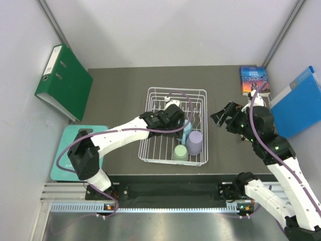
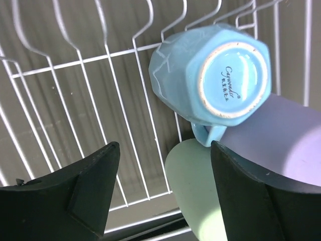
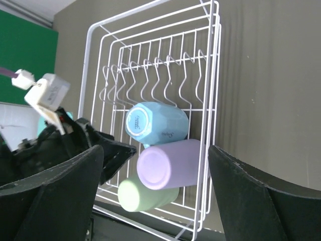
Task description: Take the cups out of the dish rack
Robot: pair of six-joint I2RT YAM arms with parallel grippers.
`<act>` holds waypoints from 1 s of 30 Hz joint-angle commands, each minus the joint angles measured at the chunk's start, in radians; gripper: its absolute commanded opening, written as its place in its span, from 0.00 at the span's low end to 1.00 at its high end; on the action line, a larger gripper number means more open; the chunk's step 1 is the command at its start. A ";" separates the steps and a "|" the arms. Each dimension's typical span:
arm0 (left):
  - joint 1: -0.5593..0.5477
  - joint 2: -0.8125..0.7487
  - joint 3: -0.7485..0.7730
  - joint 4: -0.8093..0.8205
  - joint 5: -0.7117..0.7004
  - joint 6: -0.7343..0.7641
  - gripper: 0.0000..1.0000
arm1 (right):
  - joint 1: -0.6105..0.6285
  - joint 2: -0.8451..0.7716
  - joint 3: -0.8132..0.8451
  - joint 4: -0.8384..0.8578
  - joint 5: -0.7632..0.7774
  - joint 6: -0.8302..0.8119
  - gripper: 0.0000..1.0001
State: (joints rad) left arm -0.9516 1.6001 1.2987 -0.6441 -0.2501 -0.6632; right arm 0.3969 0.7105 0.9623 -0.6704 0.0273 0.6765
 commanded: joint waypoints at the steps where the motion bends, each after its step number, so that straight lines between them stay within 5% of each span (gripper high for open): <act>1: -0.007 0.050 0.048 0.072 0.003 0.053 0.75 | 0.011 -0.019 0.033 -0.024 0.013 -0.029 0.84; 12: -0.038 0.104 0.059 0.149 0.058 0.042 0.76 | 0.013 -0.020 0.035 -0.064 -0.006 -0.055 0.84; 19: -0.085 0.038 0.068 0.117 -0.058 0.016 0.84 | 0.013 -0.045 0.023 -0.080 -0.013 -0.060 0.84; 30: -0.096 0.121 0.077 0.129 -0.063 0.051 0.77 | 0.013 -0.071 0.000 -0.086 -0.010 -0.064 0.85</act>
State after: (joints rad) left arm -1.0386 1.6863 1.3315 -0.5571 -0.3023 -0.6247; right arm 0.3969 0.6575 0.9623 -0.7570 0.0208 0.6277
